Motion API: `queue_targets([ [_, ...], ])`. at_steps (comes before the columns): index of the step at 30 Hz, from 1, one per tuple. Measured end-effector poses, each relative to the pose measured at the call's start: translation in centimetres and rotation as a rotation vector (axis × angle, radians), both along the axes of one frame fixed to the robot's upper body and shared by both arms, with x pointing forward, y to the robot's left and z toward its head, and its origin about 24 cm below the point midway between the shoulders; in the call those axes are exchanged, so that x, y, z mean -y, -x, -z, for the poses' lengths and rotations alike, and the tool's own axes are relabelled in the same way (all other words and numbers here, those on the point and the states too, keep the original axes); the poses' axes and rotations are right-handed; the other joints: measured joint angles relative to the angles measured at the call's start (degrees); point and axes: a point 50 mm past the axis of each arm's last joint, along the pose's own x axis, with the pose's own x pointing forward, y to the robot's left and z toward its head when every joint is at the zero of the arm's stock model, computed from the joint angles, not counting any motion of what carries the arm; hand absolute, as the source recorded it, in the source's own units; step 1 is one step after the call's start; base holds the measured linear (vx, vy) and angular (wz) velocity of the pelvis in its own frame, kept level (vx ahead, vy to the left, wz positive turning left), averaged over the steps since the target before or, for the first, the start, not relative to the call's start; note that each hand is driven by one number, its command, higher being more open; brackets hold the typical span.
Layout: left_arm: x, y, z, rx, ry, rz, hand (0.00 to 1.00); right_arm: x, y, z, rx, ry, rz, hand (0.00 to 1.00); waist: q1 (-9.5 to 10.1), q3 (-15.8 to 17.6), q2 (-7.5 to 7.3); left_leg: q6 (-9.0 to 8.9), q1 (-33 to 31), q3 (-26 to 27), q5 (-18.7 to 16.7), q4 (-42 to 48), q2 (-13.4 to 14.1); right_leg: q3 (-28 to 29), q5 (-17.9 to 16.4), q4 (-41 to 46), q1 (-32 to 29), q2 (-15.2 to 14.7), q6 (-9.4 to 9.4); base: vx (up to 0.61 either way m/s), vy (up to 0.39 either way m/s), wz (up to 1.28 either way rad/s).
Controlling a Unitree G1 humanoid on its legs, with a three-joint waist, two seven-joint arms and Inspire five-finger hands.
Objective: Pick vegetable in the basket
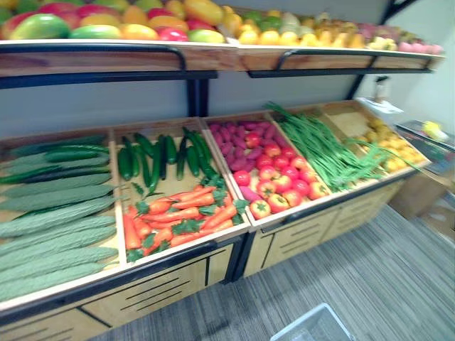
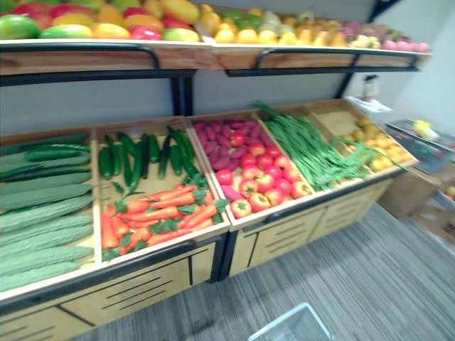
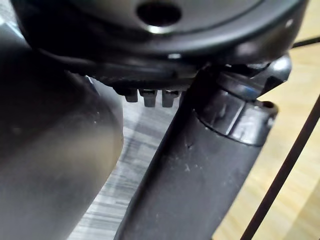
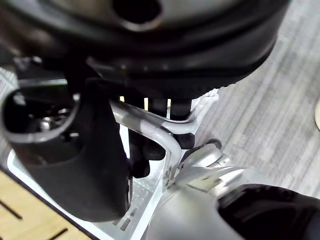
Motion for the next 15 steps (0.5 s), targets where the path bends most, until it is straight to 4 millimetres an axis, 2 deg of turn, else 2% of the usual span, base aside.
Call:
queue_targets([
  [2, -0.1, 0.0, 0.0, 0.006, -0.007, 0.009, 1.00, 0.3, 0.1, 0.0, -0.005, -0.003, -0.020, 0.00, -0.16, -0.50, -0.74, -0.03, 0.19, 3.30, 3.36, -3.83, 0.09, -2.63, 0.10, -1.11, 1.69, -1.04, -0.13, 0.09, -0.067, 1.26],
  [4, -0.2, -0.2, -0.1, 0.007, -0.012, 0.036, 1.00, 0.3, 0.6, 0.1, -0.023, -0.009, -0.001, 0.00, -0.36, -0.84, -1.21, 0.38, 0.13, 7.75, 8.19, -8.52, -0.35, -5.77, 0.48, -2.01, 2.74, -2.08, -0.59, 0.08, -0.068, 1.36],
  [6, -0.1, -0.4, -0.1, -0.010, -0.016, 0.097, 1.00, 0.4, 0.5, 0.1, -0.027, -0.019, 0.039, 0.00, -1.91, -0.85, -0.88, 1.71, 0.19, 14.12, 15.10, -15.32, -0.50, -10.15, 1.89, -2.54, 3.11, -2.17, -1.29, 0.07, -0.054, 1.65],
  [8, -0.2, -0.3, 0.0, -0.027, -0.020, 0.130, 1.00, 0.3, 0.5, 0.1, -0.026, -0.032, 0.064, 0.00, -3.07, -0.68, -0.59, 2.52, 0.18, 17.62, 17.84, -18.10, -0.60, -11.73, 2.08, -2.51, 3.70, -1.49, -1.37, 0.04, -0.030, 1.26],
  [11, 0.1, -0.4, 0.1, -0.042, -0.018, 0.157, 1.00, 0.3, 0.3, 0.1, -0.026, -0.033, 0.061, 0.00, -3.03, 0.16, 0.33, 1.76, 2.05, 17.52, 19.16, -20.62, -0.25, -11.11, 2.08, -2.61, 5.47, -0.10, -1.37, 0.01, -0.030, 0.54],
  [15, 0.7, -0.7, 0.2, -0.052, -0.016, 0.168, 1.00, 0.8, -0.4, 0.0, -0.002, -0.009, 0.054, 0.00, -3.07, 1.12, 1.64, 2.08, 2.09, 18.16, 19.92, -20.97, -0.41, -8.55, 2.07, -3.96, 5.92, 0.19, -1.37, -0.05, -0.006, -0.06],
])
